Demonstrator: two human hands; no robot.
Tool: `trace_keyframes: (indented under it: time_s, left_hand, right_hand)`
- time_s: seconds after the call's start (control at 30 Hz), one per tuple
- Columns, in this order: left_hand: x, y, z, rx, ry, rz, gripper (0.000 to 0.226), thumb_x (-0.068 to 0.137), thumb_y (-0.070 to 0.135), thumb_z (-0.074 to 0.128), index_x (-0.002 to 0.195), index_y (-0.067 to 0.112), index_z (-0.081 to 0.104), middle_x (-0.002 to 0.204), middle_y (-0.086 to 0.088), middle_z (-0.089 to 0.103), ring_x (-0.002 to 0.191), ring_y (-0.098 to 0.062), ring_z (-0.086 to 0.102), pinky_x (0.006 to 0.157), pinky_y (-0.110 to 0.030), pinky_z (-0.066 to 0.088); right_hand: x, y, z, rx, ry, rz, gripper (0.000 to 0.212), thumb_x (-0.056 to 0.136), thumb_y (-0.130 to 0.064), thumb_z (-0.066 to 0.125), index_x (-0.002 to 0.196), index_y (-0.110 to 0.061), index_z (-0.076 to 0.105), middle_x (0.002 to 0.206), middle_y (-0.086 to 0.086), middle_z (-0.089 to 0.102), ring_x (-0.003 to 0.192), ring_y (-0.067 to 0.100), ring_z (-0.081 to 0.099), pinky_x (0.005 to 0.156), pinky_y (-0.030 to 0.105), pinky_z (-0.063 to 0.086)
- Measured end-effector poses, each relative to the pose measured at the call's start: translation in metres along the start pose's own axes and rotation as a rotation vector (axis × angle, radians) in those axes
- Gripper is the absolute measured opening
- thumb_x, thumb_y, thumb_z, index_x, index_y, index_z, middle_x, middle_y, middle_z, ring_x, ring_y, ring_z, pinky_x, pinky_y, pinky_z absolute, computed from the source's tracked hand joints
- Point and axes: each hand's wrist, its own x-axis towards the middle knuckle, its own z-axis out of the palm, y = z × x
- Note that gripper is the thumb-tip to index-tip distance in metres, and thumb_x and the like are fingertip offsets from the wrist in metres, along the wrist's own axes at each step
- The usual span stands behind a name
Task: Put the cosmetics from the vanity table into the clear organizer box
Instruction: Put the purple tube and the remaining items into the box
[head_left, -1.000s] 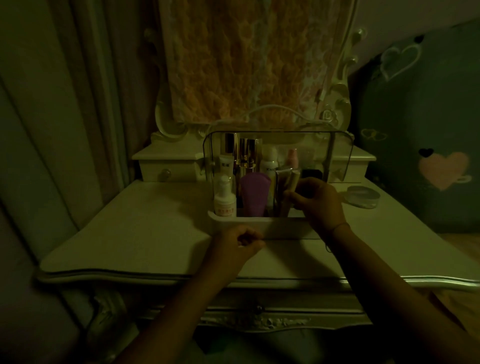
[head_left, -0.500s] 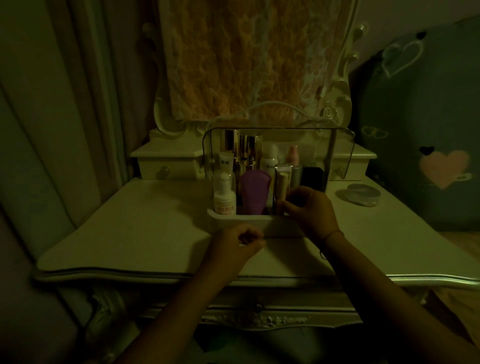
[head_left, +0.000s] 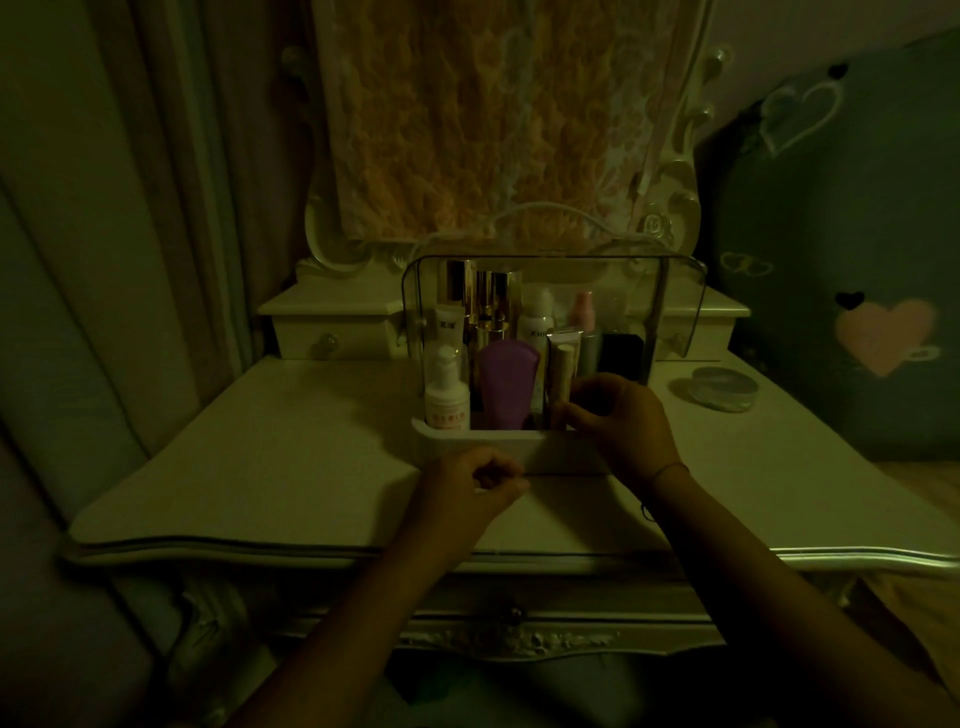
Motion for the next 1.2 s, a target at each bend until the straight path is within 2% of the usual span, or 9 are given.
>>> trace_keyframes:
  time_s: [0.17, 0.37, 0.53, 0.7, 0.77, 0.87, 0.97, 1.07, 1.2]
  left_hand:
    - [0.000, 0.000, 0.000, 0.007, 0.006, -0.008, 0.017, 0.075, 0.022, 0.072, 0.071, 0.036, 0.063, 0.073, 0.010, 0.062, 0.068, 0.009, 0.054, 0.061, -0.004, 0.043]
    - [-0.001, 0.001, -0.001, 0.036, 0.001, -0.004, 0.009, 0.076, 0.022, 0.071, 0.078, 0.029, 0.066, 0.076, 0.011, 0.063, 0.071, 0.009, 0.055, 0.063, -0.002, 0.041]
    - [0.000, 0.004, 0.001, 0.038, 0.019, -0.019, 0.010, 0.076, 0.020, 0.072, 0.075, 0.028, 0.066, 0.076, 0.008, 0.065, 0.068, 0.011, 0.054, 0.059, 0.000, 0.040]
    - [0.003, 0.008, 0.002, -0.055, 0.101, 0.006, 0.021, 0.076, 0.012, 0.071, 0.072, 0.032, 0.064, 0.075, 0.010, 0.064, 0.064, 0.012, 0.056, 0.055, -0.003, 0.042]
    - [0.007, 0.009, 0.003, -0.027, 0.150, 0.059, 0.021, 0.077, 0.009, 0.070, 0.074, 0.029, 0.065, 0.077, 0.009, 0.064, 0.065, 0.010, 0.055, 0.057, -0.004, 0.043]
    - [0.010, 0.012, 0.005, 0.105, 0.199, 0.195, 0.017, 0.077, 0.007, 0.068, 0.081, 0.023, 0.068, 0.085, 0.007, 0.063, 0.079, 0.001, 0.058, 0.069, -0.007, 0.045]
    - [0.011, 0.012, 0.006, 0.222, 0.229, 0.316, 0.014, 0.076, 0.004, 0.069, 0.087, 0.013, 0.070, 0.087, 0.006, 0.060, 0.087, -0.004, 0.056, 0.077, -0.014, 0.045]
    - [0.011, 0.011, 0.005, 0.309, 0.249, 0.344, 0.020, 0.074, 0.002, 0.071, 0.091, 0.011, 0.071, 0.090, 0.005, 0.058, 0.090, -0.013, 0.054, 0.081, -0.019, 0.039]
    - [0.013, 0.009, 0.006, 0.361, 0.237, 0.331, 0.025, 0.072, 0.002, 0.073, 0.096, 0.011, 0.071, 0.095, -0.002, 0.063, 0.095, -0.022, 0.055, 0.086, -0.032, 0.039]
  right_hand:
    - [-0.001, 0.000, -0.001, 0.011, 0.017, -0.010, 0.022, 0.076, -0.020, 0.072, 0.095, -0.010, 0.068, 0.088, 0.003, 0.069, 0.077, 0.011, 0.064, 0.064, 0.014, 0.046]
    - [-0.006, -0.001, -0.006, 0.069, 0.057, -0.023, 0.019, 0.073, -0.021, 0.074, 0.090, -0.017, 0.067, 0.076, -0.010, 0.064, 0.071, -0.003, 0.060, 0.059, 0.009, 0.046]
    - [-0.012, 0.005, -0.023, 0.089, 0.118, -0.032, 0.024, 0.075, -0.019, 0.072, 0.097, -0.013, 0.066, 0.086, -0.002, 0.066, 0.079, 0.007, 0.063, 0.069, 0.016, 0.049]
    - [-0.015, 0.026, -0.061, 0.061, 0.205, -0.039, 0.019, 0.078, -0.018, 0.068, 0.097, -0.016, 0.065, 0.085, -0.002, 0.067, 0.074, -0.004, 0.062, 0.063, 0.007, 0.048]
    - [-0.011, 0.038, -0.075, 0.023, 0.250, 0.001, 0.023, 0.078, -0.021, 0.069, 0.100, -0.014, 0.065, 0.091, 0.002, 0.068, 0.082, 0.004, 0.063, 0.072, 0.014, 0.051]
    - [0.001, 0.053, -0.089, 0.017, 0.289, 0.089, 0.031, 0.078, -0.026, 0.069, 0.104, -0.012, 0.063, 0.101, 0.007, 0.067, 0.093, 0.019, 0.063, 0.085, 0.036, 0.053]
    - [0.019, 0.069, -0.100, -0.065, 0.285, 0.174, 0.042, 0.075, -0.030, 0.070, 0.110, -0.012, 0.059, 0.112, 0.006, 0.060, 0.106, 0.025, 0.056, 0.089, 0.040, 0.048]
    - [0.046, 0.089, -0.113, -0.238, 0.243, 0.308, 0.062, 0.069, -0.030, 0.076, 0.123, -0.013, 0.051, 0.137, 0.014, 0.040, 0.125, 0.035, 0.039, 0.103, 0.052, 0.038]
    - [0.075, 0.114, -0.114, -0.256, 0.142, 0.422, 0.082, 0.065, -0.030, 0.080, 0.133, -0.014, 0.038, 0.144, 0.016, 0.031, 0.131, 0.037, 0.032, 0.107, 0.055, 0.032]
